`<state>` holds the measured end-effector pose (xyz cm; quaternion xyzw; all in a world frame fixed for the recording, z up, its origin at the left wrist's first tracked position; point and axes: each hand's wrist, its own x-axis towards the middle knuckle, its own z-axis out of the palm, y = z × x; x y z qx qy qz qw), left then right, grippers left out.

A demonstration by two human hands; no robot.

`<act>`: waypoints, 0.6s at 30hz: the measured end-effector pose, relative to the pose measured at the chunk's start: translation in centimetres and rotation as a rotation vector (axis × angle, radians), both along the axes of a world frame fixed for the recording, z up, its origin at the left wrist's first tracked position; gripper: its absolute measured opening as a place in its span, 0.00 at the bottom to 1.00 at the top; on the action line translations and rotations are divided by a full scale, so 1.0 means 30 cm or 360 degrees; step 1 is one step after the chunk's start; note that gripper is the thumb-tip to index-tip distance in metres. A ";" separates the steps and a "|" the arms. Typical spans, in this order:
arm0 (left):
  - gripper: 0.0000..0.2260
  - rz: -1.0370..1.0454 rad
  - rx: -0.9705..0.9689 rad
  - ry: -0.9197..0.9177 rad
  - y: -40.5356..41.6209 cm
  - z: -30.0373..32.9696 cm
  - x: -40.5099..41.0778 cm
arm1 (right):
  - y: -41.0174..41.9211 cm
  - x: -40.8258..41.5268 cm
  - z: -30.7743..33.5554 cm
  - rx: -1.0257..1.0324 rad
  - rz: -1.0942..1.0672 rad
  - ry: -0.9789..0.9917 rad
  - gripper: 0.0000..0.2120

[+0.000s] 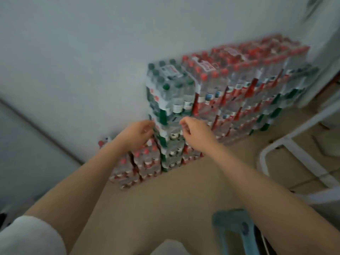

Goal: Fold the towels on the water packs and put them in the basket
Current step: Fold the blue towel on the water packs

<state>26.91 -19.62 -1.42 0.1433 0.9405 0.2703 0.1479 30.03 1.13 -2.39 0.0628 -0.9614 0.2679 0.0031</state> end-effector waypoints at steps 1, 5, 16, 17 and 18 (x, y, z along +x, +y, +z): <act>0.16 0.0076 0.0011 0.0034 -0.097 0.019 0.003 | -0.097 -0.020 0.015 0.0000 0.0083 -0.0030 0.12; 0.17 0.0378 0.0061 0.0106 -0.443 0.078 0.036 | -0.464 -0.104 0.056 -0.0098 0.0320 -0.0028 0.12; 0.23 0.1259 0.0246 0.0318 -1.105 0.097 0.171 | -1.328 -0.283 0.110 -0.0320 0.1191 -0.0074 0.11; 0.22 0.1344 0.0244 0.0314 -1.150 0.096 0.178 | -1.385 -0.307 0.109 -0.0303 0.1276 -0.0080 0.11; 0.22 0.1432 0.0247 0.0318 -1.189 0.096 0.182 | -1.441 -0.332 0.108 -0.0282 0.1357 -0.0077 0.11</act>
